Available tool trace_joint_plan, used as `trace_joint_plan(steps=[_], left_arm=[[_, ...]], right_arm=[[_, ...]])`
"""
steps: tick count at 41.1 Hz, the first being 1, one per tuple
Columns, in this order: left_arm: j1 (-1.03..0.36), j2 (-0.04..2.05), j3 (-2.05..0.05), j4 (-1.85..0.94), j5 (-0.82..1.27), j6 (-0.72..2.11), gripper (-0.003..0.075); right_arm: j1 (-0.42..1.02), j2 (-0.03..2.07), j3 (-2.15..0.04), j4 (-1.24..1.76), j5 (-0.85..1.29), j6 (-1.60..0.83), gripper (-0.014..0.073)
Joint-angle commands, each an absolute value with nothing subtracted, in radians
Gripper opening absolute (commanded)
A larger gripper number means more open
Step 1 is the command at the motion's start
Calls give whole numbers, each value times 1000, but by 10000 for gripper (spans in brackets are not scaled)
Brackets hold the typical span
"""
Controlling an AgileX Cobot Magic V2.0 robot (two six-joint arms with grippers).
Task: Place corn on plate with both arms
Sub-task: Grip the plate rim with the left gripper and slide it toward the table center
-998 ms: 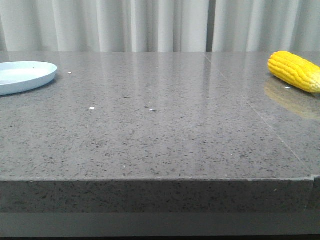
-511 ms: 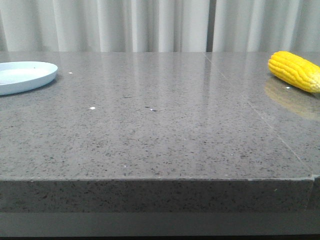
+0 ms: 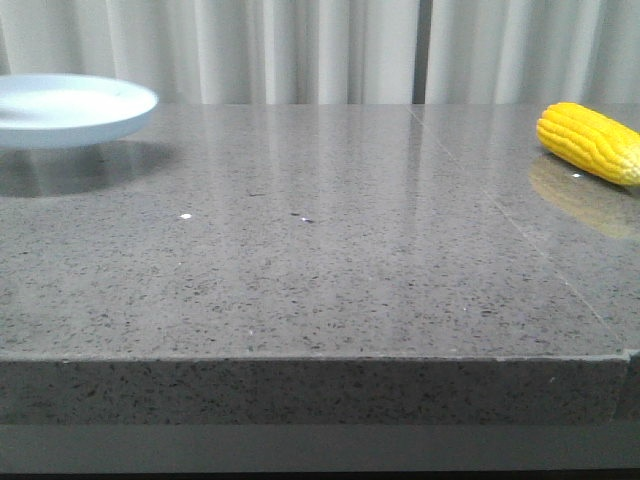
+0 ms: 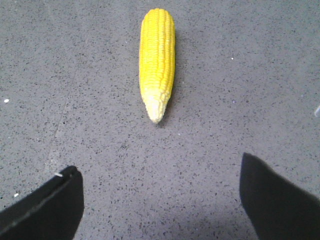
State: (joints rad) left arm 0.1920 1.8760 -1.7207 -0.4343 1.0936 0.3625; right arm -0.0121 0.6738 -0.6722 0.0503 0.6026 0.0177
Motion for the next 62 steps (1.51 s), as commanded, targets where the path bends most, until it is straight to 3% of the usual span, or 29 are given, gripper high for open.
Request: trace_joint_plan(steps=[1,23,41,44,54,57,62], left_arm=[[121,1812,-1781,-500,1106,365,-20],[-263,1851,-1789,-498,1065,365,-20],[-320,1948,-1789,-494,1084,365,-12],[-320,1955,-1789,-494,1101,365,51],[-318,1948,-1813,-452,1163,365,386],[-318,1935,-1837,-422,1200,355,426],[-324,1891,-1875,-352,1245,315,428]], right_arm=[[-18,679,-696,48,536,6,655],[-18,679,-696,48,536,6,655],[-18,679,-696,48,536,6,655],[-18,679,-696,48,536,6,655],[-18,679,-696,48,536,6,655],[-18,679,-696,48,536,6,655],[-18,679,-696,48,536,6,655]])
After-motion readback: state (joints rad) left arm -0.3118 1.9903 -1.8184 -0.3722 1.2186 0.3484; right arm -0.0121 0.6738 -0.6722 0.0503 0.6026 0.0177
